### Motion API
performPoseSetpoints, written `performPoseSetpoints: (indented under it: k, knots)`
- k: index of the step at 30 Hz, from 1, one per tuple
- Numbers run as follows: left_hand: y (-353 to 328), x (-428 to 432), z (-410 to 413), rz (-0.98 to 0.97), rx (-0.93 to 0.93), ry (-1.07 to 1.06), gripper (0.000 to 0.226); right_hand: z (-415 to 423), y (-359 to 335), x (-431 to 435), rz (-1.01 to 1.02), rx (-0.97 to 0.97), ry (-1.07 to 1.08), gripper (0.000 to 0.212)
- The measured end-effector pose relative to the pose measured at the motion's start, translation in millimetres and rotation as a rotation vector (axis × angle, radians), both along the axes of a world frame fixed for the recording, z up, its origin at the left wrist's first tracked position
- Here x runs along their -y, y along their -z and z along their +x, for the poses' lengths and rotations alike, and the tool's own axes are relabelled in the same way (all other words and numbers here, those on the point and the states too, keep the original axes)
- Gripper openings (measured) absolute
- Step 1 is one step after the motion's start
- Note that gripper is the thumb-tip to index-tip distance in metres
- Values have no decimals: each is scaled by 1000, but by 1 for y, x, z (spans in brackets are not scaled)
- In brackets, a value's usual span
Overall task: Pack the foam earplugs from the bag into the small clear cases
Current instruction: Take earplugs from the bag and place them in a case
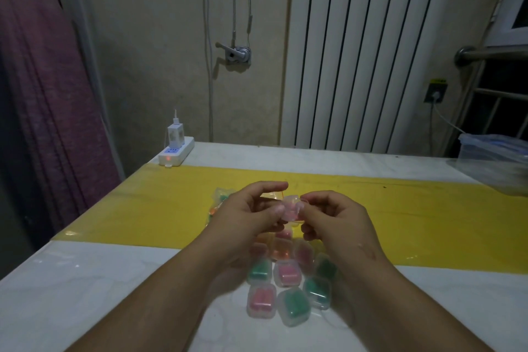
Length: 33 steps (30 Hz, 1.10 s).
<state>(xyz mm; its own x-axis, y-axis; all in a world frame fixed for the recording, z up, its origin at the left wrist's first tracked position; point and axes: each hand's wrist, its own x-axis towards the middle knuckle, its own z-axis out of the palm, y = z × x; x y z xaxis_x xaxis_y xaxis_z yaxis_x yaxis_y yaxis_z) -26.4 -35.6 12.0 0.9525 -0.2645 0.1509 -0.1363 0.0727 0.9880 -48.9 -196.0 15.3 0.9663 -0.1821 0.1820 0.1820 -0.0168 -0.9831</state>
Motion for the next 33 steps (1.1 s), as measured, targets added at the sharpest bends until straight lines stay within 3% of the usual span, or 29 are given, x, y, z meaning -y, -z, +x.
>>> performPoseSetpoints:
  k: [3, 6, 16, 20, 24, 29, 33]
  knots:
    - [-2, -1, 0, 4, -27, 16, 24, -1, 0, -3, 48, -24, -33, 16]
    - [-3, -1, 1, -28, -17, 6, 22, -3, -2, -5, 91, -59, -58, 8]
    - [-5, 2, -2, -11, 1, -41, 29, -4, -4, -4, 162, -147, -93, 31]
    - [-3, 2, 0, 47, 50, -77, 28, -4, -3, -4, 52, -92, -93, 11]
    - [1, 0, 5, 90, 140, -196, 20, 1, -4, 0, 15, -60, 43, 13]
    - [6, -10, 12, 447, 367, -478, 20, 10, -13, 29, -128, 45, 214, 7]
    - [9, -13, 16, 632, 452, -561, 26, 18, -8, 44, -285, -37, 191, 7]
